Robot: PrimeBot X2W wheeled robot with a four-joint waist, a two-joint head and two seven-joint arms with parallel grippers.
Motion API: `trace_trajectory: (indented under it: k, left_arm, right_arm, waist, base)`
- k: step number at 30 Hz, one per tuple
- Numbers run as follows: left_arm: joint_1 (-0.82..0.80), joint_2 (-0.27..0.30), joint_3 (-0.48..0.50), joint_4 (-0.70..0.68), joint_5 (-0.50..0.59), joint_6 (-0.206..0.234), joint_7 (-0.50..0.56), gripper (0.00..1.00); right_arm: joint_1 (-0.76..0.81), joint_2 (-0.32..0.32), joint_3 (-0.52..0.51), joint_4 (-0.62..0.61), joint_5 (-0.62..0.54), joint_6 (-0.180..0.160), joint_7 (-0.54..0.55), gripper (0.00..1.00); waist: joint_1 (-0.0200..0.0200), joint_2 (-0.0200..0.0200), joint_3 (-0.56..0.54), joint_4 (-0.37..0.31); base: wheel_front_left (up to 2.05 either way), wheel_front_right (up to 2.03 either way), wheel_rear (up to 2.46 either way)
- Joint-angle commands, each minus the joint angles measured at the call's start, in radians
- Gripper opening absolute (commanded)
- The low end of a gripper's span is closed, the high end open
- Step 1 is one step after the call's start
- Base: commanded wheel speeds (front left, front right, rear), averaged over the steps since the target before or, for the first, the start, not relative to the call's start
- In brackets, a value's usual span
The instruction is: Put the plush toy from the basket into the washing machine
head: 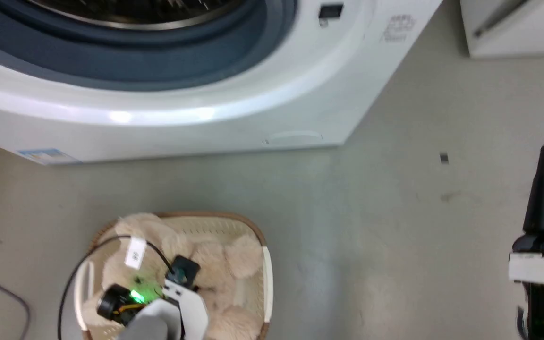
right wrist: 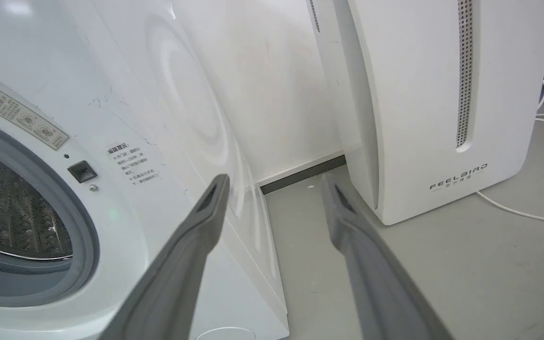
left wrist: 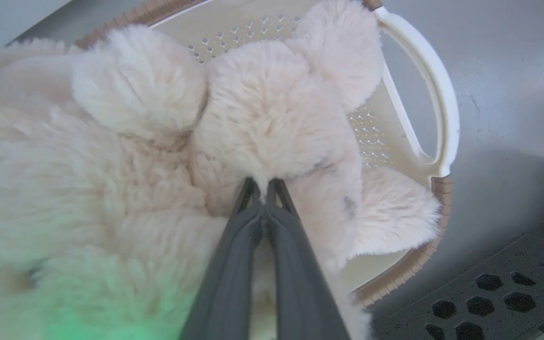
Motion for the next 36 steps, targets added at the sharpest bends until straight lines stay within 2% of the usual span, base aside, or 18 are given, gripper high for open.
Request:
trace_trajectory:
  k: [1,9,18,28,30,36]
  left_arm:
    - [0.022,-0.009,-0.013,-0.002,-0.007,-0.004,-0.024,0.0]
    - [0.07,-0.03,-0.055,-0.046,-0.061,-0.004,-0.095,0.0]
    - [0.094,-0.011,-0.059,-0.156,-0.09,-0.001,-0.121,0.0]
    - [0.111,0.023,-0.002,-0.419,-0.098,0.073,-0.123,0.0]
    - [0.113,0.032,0.03,-0.507,-0.101,0.104,-0.123,0.0]
    - [0.078,0.052,0.088,-0.608,-0.098,0.14,-0.123,0.0]
  right_arm:
    - [0.026,0.0,-0.002,0.007,-0.007,-0.001,-0.004,1.0]
    - [0.104,0.0,-0.015,0.028,-0.014,-0.001,-0.004,1.0]
    - [0.167,0.0,-0.023,0.041,-0.014,-0.001,-0.004,1.0]
    - [0.188,0.0,-0.021,0.038,-0.012,-0.001,-0.004,1.0]
    - [0.187,0.0,-0.017,0.035,-0.01,-0.001,-0.004,1.0]
    - [0.17,0.0,-0.012,0.027,-0.009,-0.001,-0.004,1.0]
  waist:
    - [0.0001,0.0,-0.089,0.04]
    - [0.0001,0.0,-0.211,0.079]
    - [0.0001,0.0,-0.306,0.106]
    - [0.0001,0.0,-0.348,0.103]
    - [0.0001,0.0,-0.343,0.09]
    - [0.0001,0.0,-0.307,0.061]
  base:
    - [0.0,0.0,0.0]
    - [0.0,0.0,0.0]
    - [0.0,0.0,0.0]
    - [0.0,0.0,0.0]
    - [0.0,0.0,0.0]
    - [0.0,0.0,0.0]
